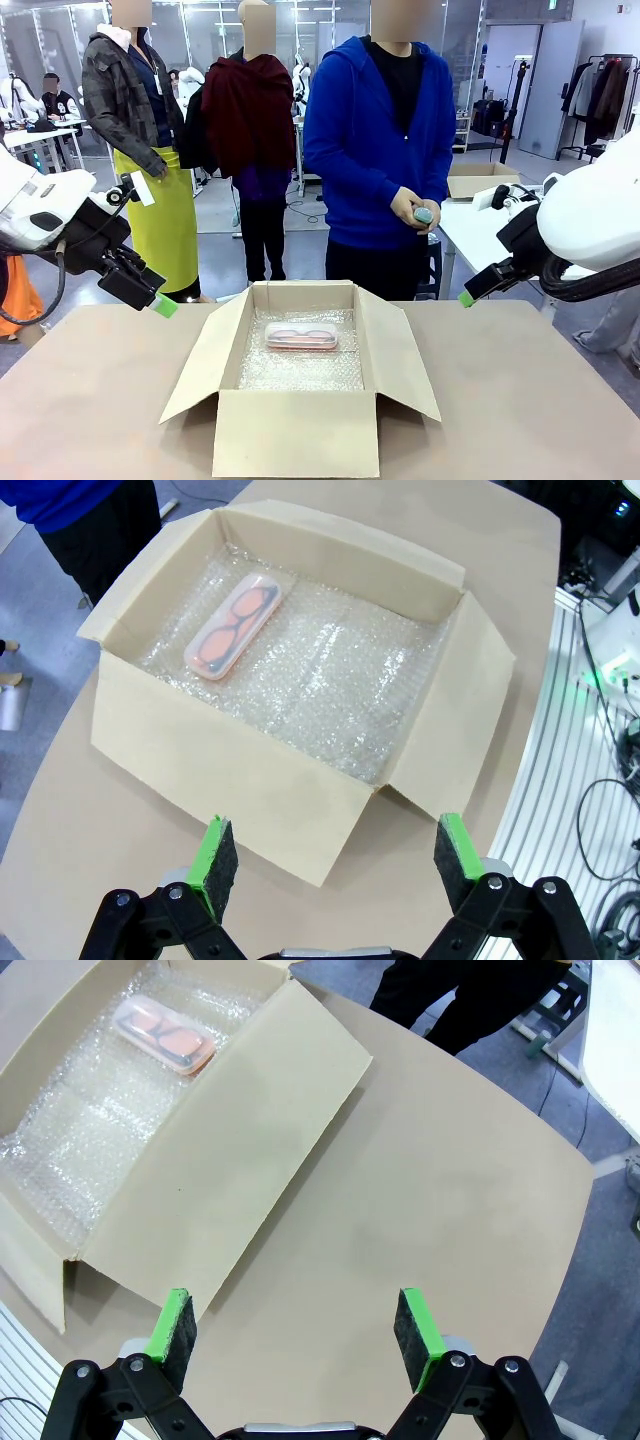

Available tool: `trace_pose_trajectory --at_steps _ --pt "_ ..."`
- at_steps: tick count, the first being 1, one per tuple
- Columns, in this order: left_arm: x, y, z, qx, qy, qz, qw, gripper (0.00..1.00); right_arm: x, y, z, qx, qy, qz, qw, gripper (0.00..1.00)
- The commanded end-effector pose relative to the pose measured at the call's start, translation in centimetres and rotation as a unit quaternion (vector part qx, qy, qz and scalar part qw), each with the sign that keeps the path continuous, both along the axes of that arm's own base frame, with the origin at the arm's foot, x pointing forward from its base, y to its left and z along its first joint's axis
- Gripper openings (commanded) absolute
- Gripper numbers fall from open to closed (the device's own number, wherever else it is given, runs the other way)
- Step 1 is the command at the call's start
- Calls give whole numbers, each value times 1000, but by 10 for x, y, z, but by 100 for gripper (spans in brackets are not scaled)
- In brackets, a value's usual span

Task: Pack the glasses set securely to prepare it for shipping.
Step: Put the Glasses case from the right side of the table into the Package Box.

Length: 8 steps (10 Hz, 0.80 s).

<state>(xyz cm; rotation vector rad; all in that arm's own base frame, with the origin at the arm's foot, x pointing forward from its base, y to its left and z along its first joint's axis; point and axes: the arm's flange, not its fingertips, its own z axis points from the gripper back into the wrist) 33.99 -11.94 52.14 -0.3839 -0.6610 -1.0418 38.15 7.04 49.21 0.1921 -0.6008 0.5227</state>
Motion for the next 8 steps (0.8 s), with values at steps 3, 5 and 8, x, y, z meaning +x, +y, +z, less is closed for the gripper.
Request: trace_pose_trajectory --at_steps 3,5,8 --pt "1 3 -1 -9 -3 -11 1000 100 -1 0 0 -1 1 2 1000 100" --pt "1 3 -1 -9 -3 -11 1000 100 -1 0 0 -1 1 2 1000 100" --pt "1 3 -1 -9 -3 -11 1000 100 -1 0 0 -1 1 2 1000 100"
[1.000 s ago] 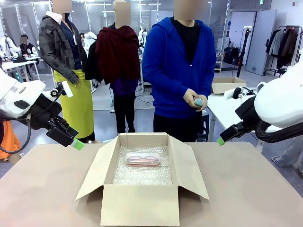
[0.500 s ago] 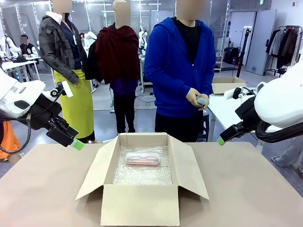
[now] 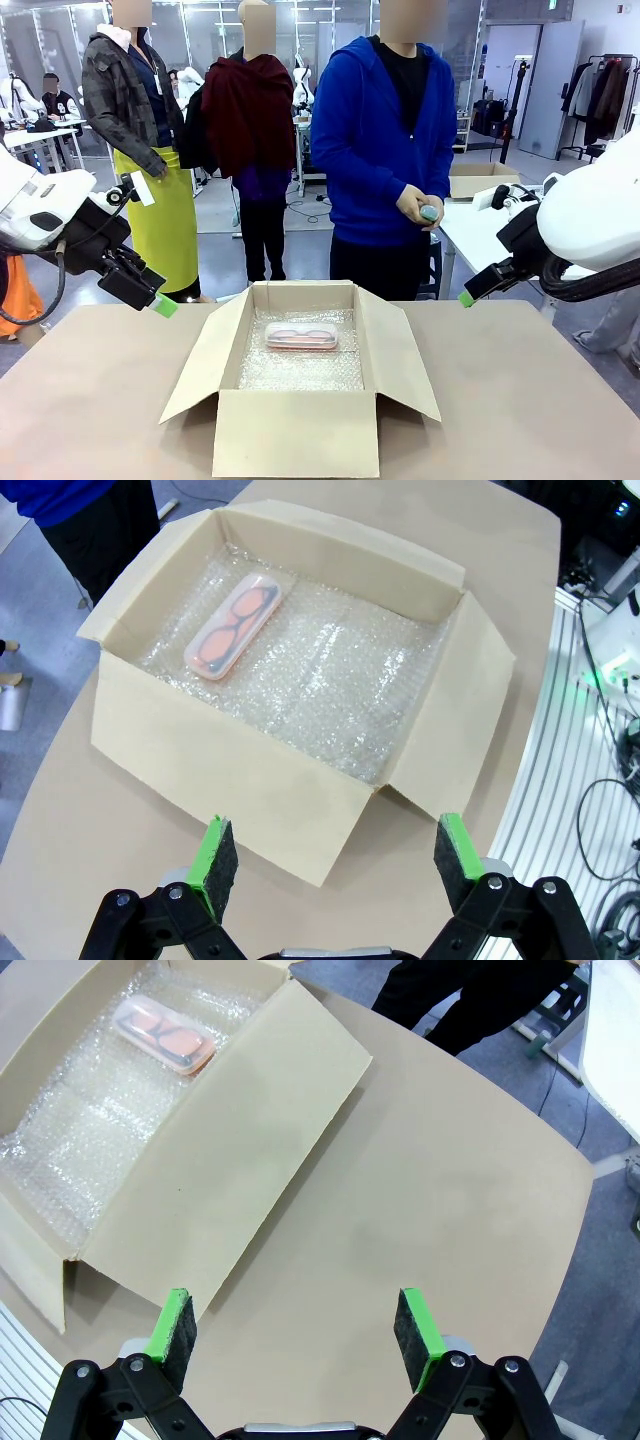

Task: Pack the glasses set securely to prepare it for shipping.
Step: Put the Glasses case from the right side of the table into the Package Box.

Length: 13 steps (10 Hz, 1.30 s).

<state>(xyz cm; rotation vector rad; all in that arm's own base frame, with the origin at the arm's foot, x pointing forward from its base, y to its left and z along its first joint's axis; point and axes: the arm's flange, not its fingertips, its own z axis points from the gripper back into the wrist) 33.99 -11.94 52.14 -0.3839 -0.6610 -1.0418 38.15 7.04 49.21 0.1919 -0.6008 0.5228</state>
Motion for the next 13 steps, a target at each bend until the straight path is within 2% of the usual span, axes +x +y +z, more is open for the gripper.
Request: trace_pose_trajectory --at_steps 1,13 --pt "1 3 -1 -9 -3 -11 1000 100 -1 0 0 -1 1 2 1000 100" --pt "1 3 -1 -9 -3 -11 1000 100 -1 0 0 -1 1 2 1000 100"
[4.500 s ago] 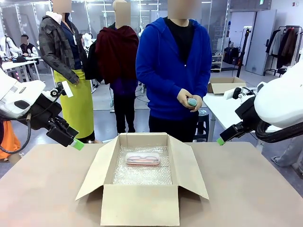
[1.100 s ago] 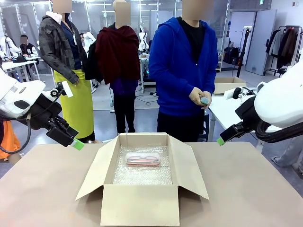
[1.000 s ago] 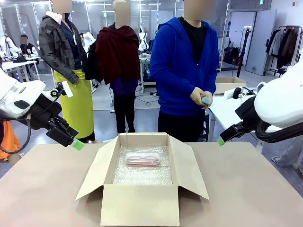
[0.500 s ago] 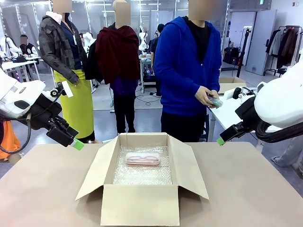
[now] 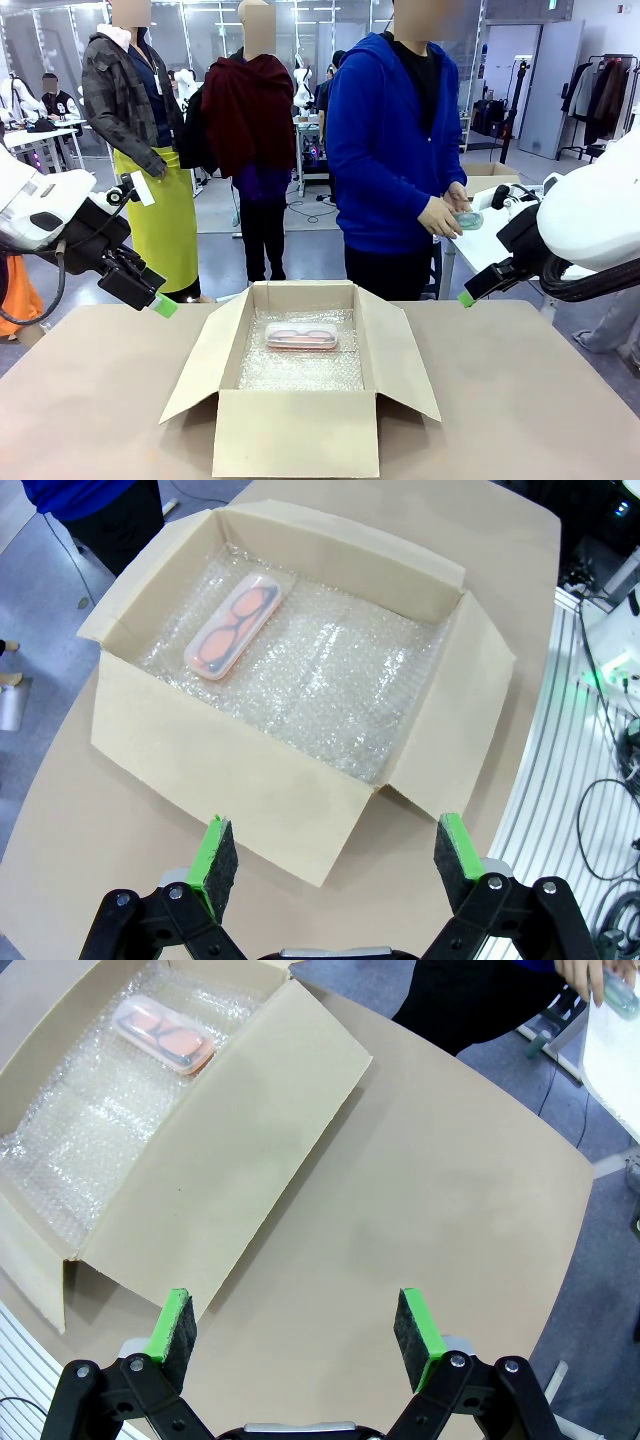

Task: Pack the glasses set securely to prepare it for shipping.
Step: Put the Glasses case from the right side of the table into the Package Box.

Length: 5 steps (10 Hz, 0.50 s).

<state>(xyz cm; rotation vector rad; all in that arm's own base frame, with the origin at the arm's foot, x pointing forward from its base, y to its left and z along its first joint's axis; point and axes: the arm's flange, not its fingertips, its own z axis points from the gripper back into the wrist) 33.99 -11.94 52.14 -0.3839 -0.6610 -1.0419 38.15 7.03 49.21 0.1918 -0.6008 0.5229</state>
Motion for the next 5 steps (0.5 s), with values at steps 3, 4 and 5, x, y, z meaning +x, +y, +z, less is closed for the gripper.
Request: trace_pose_trajectory --at_steps 3,4,5 --pt "1 3 -1 -9 -3 -11 1000 100 -1 0 0 -1 1 2 1000 100" --pt "1 3 -1 -9 -3 -11 1000 100 -1 0 0 -1 1 2 1000 100" --pt "1 3 -1 -9 -3 -11 1000 100 -1 0 0 -1 1 2 1000 100"
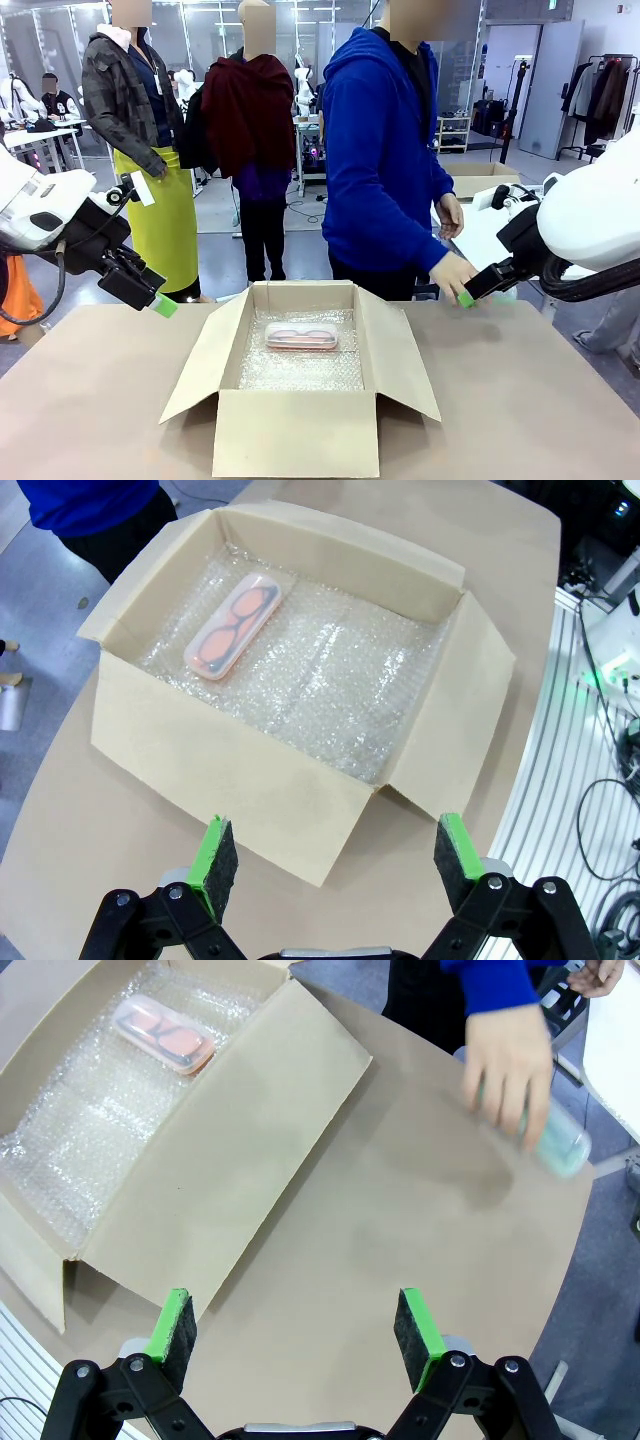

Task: Pack the glasses set securely to prepare it for shipping.
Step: Put the Glasses case from the right side of the table into the Package Box.

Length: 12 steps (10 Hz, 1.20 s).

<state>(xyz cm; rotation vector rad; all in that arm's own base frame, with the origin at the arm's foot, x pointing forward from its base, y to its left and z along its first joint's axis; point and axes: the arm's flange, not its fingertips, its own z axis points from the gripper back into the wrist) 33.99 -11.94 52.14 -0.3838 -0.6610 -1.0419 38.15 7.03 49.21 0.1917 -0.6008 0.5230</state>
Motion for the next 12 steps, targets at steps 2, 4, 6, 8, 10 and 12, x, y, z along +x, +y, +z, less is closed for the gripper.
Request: trace_pose_trajectory --at_steps 2,4,6,8,10,12 --pt "1 3 -1 -9 -3 -11 1000 100 -1 0 0 -1 1 2 1000 100" --pt "1 3 -1 -9 -3 -11 1000 100 -1 0 0 -1 1 2 1000 100" --pt "1 3 -1 -9 -3 -11 1000 100 -1 0 0 -1 1 2 1000 100" --pt "1 3 -1 -9 -3 -11 1000 100 -1 0 0 -1 1 2 1000 100" --pt "1 3 -1 -9 -3 -11 1000 100 -1 0 0 -1 1 2 1000 100" --pt "1 3 -1 -9 -3 -11 1000 100 9 2 3 -7 8 7 1000 100"
